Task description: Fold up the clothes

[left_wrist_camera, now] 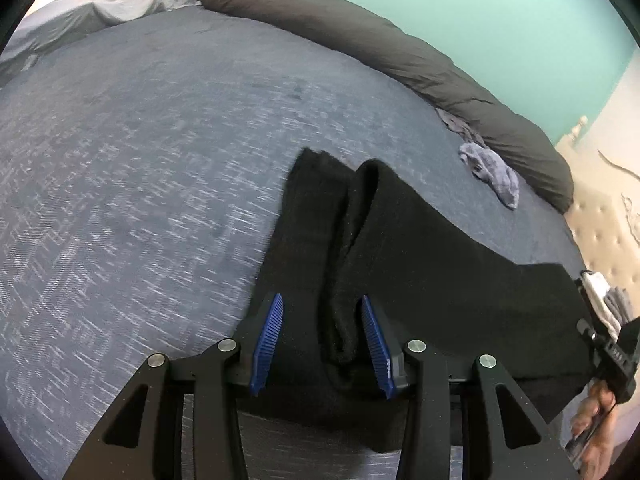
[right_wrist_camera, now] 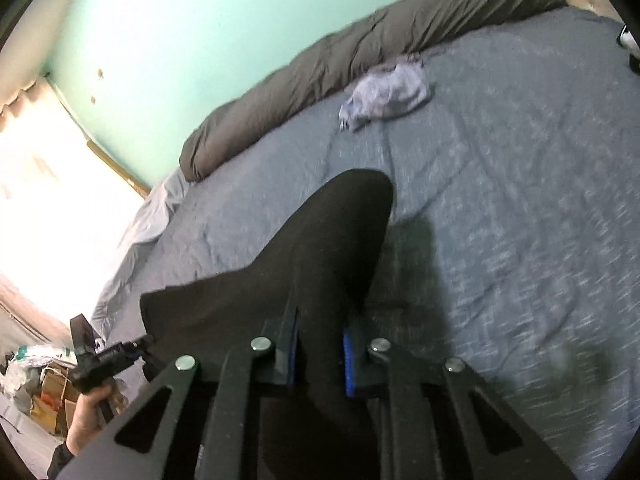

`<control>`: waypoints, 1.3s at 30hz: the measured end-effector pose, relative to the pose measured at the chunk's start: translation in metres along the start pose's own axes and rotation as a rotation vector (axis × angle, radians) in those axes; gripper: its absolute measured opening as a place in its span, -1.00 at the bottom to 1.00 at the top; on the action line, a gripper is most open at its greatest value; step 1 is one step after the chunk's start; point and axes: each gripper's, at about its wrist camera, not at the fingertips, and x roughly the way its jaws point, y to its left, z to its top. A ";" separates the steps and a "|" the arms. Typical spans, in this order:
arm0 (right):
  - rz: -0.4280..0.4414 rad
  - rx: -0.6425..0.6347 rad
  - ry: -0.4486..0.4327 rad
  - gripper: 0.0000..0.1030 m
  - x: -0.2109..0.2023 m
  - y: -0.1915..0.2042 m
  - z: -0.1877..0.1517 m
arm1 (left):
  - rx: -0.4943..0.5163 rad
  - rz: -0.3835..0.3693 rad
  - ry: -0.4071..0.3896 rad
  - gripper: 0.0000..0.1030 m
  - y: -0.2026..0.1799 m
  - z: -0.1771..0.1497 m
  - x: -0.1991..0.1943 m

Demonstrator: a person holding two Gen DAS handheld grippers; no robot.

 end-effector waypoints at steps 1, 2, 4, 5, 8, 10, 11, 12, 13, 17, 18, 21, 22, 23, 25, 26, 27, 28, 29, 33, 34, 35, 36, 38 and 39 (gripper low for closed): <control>0.003 0.007 -0.007 -0.70 -0.005 -0.002 0.003 | 0.009 -0.004 0.003 -0.13 -0.005 -0.001 0.001; 0.008 0.015 -0.013 -0.70 -0.010 -0.004 0.006 | 0.018 -0.008 0.006 -0.13 -0.010 -0.002 0.001; 0.001 0.016 -0.030 -0.71 -0.022 -0.007 0.012 | 0.040 -0.013 0.014 -0.13 -0.020 -0.007 0.004; -0.016 0.001 -0.044 -0.71 -0.030 -0.007 0.015 | 0.053 -0.018 0.019 -0.13 -0.026 -0.010 0.005; -0.052 0.011 -0.087 -0.71 -0.051 -0.017 0.021 | 0.076 -0.032 0.032 -0.13 -0.039 -0.016 0.007; -0.073 0.023 -0.108 -0.71 -0.065 -0.027 0.025 | 0.079 -0.047 0.039 -0.13 -0.046 -0.020 0.008; -0.090 0.026 -0.117 -0.71 -0.071 -0.033 0.028 | 0.081 -0.054 0.043 -0.13 -0.049 -0.021 0.008; -0.110 0.028 -0.124 -0.71 -0.075 -0.039 0.029 | 0.083 -0.062 0.046 -0.13 -0.053 -0.023 0.008; -0.133 0.038 -0.133 -0.71 -0.081 -0.047 0.031 | 0.084 -0.069 0.050 -0.13 -0.056 -0.024 0.008; -0.214 0.082 -0.154 -0.71 -0.097 -0.080 0.032 | 0.088 -0.087 0.065 -0.13 -0.071 -0.030 0.012; -0.220 0.090 -0.144 -0.71 -0.095 -0.085 0.030 | 0.089 -0.094 0.072 -0.13 -0.074 -0.031 0.013; -0.242 0.115 -0.099 -0.69 -0.082 -0.100 0.023 | 0.078 -0.110 0.097 -0.13 -0.081 -0.037 0.018; -0.257 0.118 -0.089 -0.67 -0.078 -0.103 0.021 | 0.074 -0.114 0.102 -0.13 -0.082 -0.037 0.019; -0.265 0.124 -0.081 -0.66 -0.075 -0.106 0.020 | 0.071 -0.117 0.105 -0.13 -0.084 -0.038 0.018; -0.285 0.138 -0.066 -0.54 -0.070 -0.113 0.019 | 0.069 -0.114 0.101 -0.13 -0.084 -0.038 0.017; -0.302 0.140 -0.059 -0.52 -0.069 -0.116 0.019 | 0.067 -0.111 0.099 -0.13 -0.083 -0.039 0.016; -0.319 0.140 -0.058 -0.49 -0.070 -0.119 0.018 | 0.067 -0.105 0.093 -0.13 -0.084 -0.038 0.015; -0.337 0.138 -0.061 -0.42 -0.071 -0.121 0.018 | 0.066 -0.099 0.086 -0.13 -0.084 -0.037 0.014; -0.364 0.138 -0.071 -0.38 -0.073 -0.122 0.018 | 0.066 -0.093 0.079 -0.13 -0.084 -0.035 0.013; -0.405 0.165 -0.130 -0.18 -0.089 -0.125 0.019 | 0.080 -0.141 0.080 -0.11 -0.097 -0.032 0.011; -0.398 0.173 -0.140 -0.15 -0.091 -0.125 0.018 | 0.078 -0.160 0.086 -0.02 -0.100 -0.031 0.012; -0.388 0.181 -0.146 -0.14 -0.093 -0.125 0.017 | 0.073 -0.185 0.097 0.04 -0.105 -0.032 0.014; -0.378 0.188 -0.153 -0.13 -0.095 -0.125 0.016 | 0.071 -0.201 0.106 0.11 -0.109 -0.032 0.017; -0.364 0.186 -0.154 -0.13 -0.095 -0.123 0.015 | 0.068 -0.231 0.126 0.12 -0.117 -0.034 0.022; -0.359 0.185 -0.154 -0.13 -0.094 -0.123 0.015 | 0.072 -0.236 0.132 0.12 -0.121 -0.036 0.025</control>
